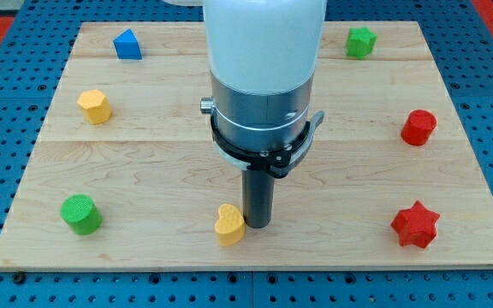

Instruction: Move red circle away from the right centre of the board

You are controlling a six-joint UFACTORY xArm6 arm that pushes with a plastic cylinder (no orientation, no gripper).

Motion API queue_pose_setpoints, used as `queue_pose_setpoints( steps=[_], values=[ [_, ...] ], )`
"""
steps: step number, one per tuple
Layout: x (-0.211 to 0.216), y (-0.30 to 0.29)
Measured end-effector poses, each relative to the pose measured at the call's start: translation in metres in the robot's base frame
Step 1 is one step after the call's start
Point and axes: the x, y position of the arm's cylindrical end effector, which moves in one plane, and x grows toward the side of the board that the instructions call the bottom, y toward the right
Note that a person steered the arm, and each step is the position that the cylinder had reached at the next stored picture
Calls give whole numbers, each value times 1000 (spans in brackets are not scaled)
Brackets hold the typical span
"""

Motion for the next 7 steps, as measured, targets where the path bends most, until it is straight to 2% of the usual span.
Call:
queue_pose_setpoints(
  steps=[1, 2, 3, 4, 5, 6, 7],
  values=[
    [0, -1],
    [-65, 64],
    [-126, 167],
    [-73, 218],
    [-57, 264],
    [-104, 334],
    [-120, 241]
  ],
)
